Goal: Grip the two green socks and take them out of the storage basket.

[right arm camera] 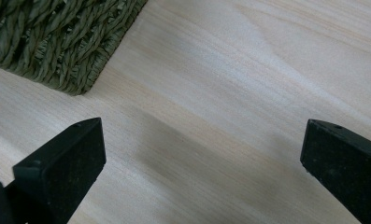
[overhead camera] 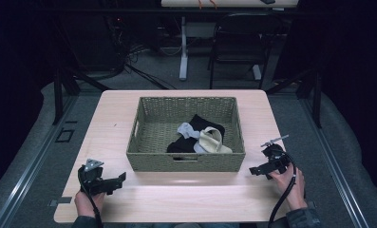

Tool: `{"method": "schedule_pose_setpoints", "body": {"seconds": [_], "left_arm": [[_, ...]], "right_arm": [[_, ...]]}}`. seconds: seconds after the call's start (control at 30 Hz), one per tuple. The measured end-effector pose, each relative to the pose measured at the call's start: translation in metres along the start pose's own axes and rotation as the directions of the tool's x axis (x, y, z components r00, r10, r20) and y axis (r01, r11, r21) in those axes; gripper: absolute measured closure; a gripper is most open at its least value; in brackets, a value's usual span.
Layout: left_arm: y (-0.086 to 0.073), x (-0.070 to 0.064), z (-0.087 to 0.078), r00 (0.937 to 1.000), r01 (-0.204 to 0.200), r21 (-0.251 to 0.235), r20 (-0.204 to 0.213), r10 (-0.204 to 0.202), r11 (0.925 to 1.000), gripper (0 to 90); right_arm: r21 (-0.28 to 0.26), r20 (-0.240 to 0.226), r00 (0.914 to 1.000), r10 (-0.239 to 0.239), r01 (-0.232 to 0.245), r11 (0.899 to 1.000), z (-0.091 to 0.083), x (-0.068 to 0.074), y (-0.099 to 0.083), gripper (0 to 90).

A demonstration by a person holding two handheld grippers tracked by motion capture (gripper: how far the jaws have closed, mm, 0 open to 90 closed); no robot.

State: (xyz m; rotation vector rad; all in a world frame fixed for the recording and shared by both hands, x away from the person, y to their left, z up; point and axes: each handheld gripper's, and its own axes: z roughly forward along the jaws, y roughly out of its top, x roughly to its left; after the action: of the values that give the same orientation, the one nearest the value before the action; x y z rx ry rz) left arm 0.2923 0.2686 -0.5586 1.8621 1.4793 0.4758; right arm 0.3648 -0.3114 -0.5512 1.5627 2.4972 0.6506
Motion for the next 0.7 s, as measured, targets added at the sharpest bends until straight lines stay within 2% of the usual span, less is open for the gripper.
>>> {"method": "schedule_pose_setpoints", "body": {"seconds": [0.17,0.23,0.33,0.47,0.5,0.6,0.7], "left_arm": [[0.0,0.0,0.001,1.0,-0.001,-0.002,0.001,0.001,1.0,0.0],[0.001,0.0,0.001,1.0,-0.005,0.009,0.005,0.005,0.9999,0.0],[0.0,0.0,0.0,1.0,-0.003,0.007,0.002,0.003,1.0,0.0],[0.0,0.0,0.0,1.0,-0.002,0.0,0.001,0.002,1.0,0.0],[0.0,-0.001,0.0,1.0,-0.001,-0.001,0.002,0.001,1.0,0.0],[0.0,-0.001,0.001,1.0,0.002,0.003,0.001,-0.002,1.0,0.0],[-0.001,0.0,0.001,1.0,0.006,0.003,0.0,-0.006,1.0,0.0]], "right_arm": [[0.003,0.0,1.0,-0.003,0.003,1.0,-0.001,0.001,0.001,0.0],[0.009,0.016,0.9998,-0.011,0.011,1.0,-0.002,0.001,0.001,0.0],[-0.012,0.01,0.9999,-0.003,0.003,1.0,-0.004,0.001,0.002,0.0],[-0.014,0.014,0.9999,-0.006,0.006,1.0,-0.007,0.001,0.003,0.0],[-0.009,0.018,0.9998,-0.007,0.007,1.0,-0.008,0.001,0.004,0.0],[0.003,-0.01,1.0,0.0,0.0,1.0,-0.01,0.001,0.007,0.0],[0.028,0.001,1.0,-0.01,0.01,1.0,-0.013,0.001,0.009,0.0]]}}
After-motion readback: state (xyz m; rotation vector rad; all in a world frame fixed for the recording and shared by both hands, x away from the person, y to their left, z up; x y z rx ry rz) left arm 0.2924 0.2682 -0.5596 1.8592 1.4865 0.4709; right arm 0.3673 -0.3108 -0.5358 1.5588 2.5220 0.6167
